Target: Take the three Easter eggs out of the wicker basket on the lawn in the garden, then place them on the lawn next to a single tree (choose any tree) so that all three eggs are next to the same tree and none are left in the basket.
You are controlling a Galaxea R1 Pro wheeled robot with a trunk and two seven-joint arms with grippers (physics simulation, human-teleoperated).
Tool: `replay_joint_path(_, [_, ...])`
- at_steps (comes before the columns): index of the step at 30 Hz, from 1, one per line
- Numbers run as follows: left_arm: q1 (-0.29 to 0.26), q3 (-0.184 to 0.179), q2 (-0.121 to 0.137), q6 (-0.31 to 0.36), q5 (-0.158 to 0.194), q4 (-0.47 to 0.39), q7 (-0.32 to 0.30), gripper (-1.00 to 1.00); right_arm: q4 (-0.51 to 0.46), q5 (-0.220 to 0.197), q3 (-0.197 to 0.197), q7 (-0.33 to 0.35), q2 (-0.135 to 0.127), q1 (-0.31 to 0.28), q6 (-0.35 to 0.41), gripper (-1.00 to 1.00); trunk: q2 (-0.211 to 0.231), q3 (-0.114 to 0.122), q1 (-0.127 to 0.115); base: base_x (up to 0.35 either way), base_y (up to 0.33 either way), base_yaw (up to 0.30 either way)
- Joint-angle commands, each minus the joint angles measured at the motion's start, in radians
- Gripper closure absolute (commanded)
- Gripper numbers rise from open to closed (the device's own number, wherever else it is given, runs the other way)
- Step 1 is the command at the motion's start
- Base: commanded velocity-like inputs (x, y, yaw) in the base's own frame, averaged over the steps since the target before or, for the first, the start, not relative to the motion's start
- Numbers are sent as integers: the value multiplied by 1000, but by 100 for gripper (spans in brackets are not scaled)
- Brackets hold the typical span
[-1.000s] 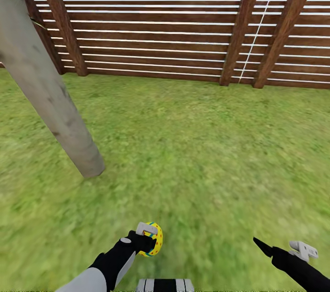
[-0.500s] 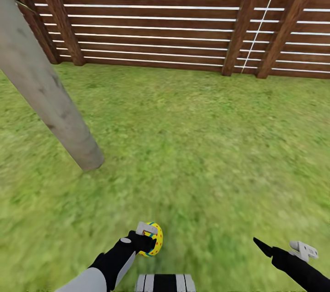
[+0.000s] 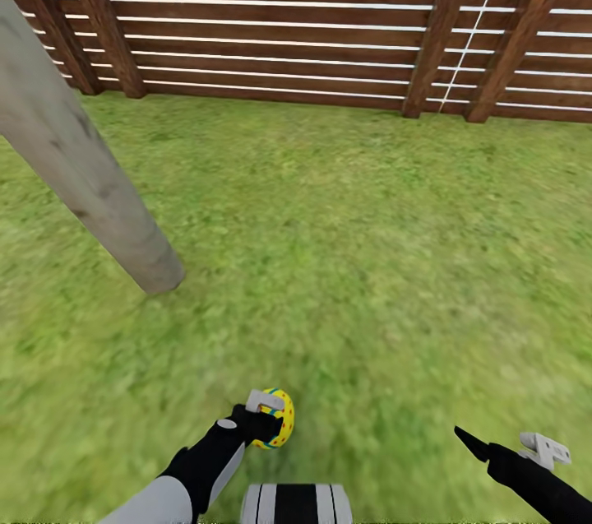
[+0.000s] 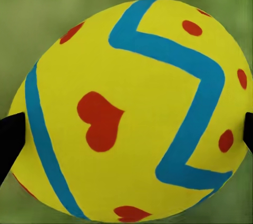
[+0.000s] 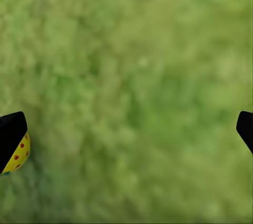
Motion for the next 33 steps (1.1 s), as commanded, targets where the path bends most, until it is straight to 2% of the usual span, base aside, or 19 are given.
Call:
replay_joint_path(1, [0,-1,1,5,-10,51,3,100,-1,-5,-1,1,0,0,7,-100,0,-5,1,0,0,0])
replay_joint_path(4, [0,-1,1,5,-10,51,3,100,-1,-5,-1,1,0,0,7,-100,-1,-12,2,0,0,0])
replay_joint_path(5, [0,-1,1,5,-10,51,3,-100,-1,-5,-1,0,0,0,7,-100,-1,-12,2,0,0,0])
replay_joint_path(19, [1,-1,1,5,-10,50,3,-100,-1,-5,-1,-2,0,0,7,-100,-1,-12,2,0,0,0])
replay_joint_path(33, [1,-1,1,8,-8,51,5,-100,-1,-4,-1,-4,0,0,7,-100,2,42,-5,0,0,0])
